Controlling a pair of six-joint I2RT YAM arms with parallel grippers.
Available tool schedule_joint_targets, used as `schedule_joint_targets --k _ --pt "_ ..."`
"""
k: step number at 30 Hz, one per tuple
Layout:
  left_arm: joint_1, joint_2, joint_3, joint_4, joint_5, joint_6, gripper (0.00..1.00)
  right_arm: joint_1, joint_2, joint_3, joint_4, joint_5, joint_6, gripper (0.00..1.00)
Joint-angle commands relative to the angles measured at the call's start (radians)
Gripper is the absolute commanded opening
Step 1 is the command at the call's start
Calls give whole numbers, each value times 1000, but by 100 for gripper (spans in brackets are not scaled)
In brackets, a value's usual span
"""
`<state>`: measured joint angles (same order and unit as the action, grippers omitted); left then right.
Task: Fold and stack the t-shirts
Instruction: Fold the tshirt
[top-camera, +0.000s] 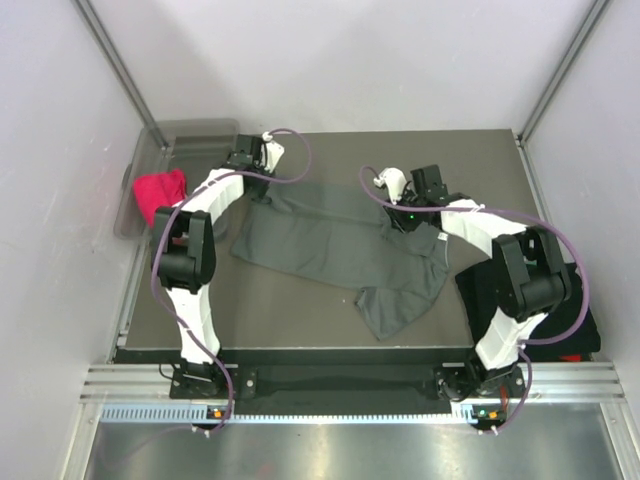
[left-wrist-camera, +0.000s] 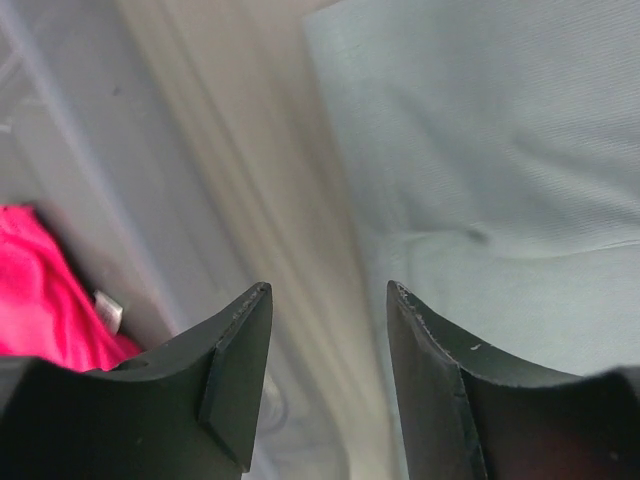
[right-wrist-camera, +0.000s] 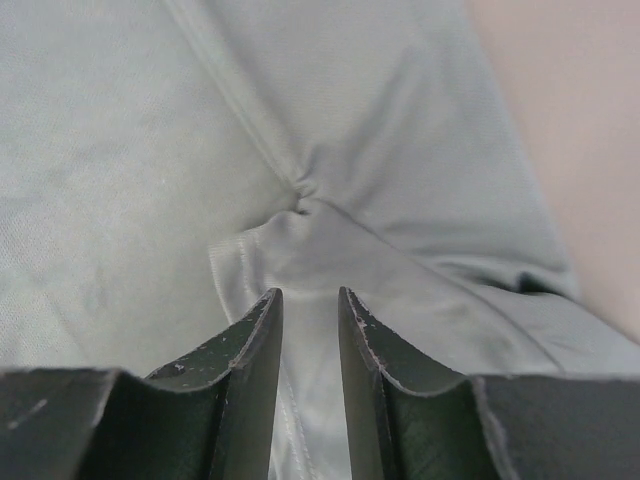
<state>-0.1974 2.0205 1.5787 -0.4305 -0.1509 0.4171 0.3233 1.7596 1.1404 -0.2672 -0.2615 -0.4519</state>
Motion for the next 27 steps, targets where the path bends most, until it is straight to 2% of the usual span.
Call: schedule_joint_targets --k 1,12,21,27 --pt "9 13 67 -56 -39 -12 54 -33 -66 -8 54 19 -10 29" --pt "9 101 153 -151 71 -52 52 -116 -52 -18 68 -7 -14 29" --pt "9 164 182 -151 114 -72 51 -156 3 -7 72 -5 -30 30" --pt "9 188 211 -142 139 -93 46 -164 20 -10 77 -5 -34 30"
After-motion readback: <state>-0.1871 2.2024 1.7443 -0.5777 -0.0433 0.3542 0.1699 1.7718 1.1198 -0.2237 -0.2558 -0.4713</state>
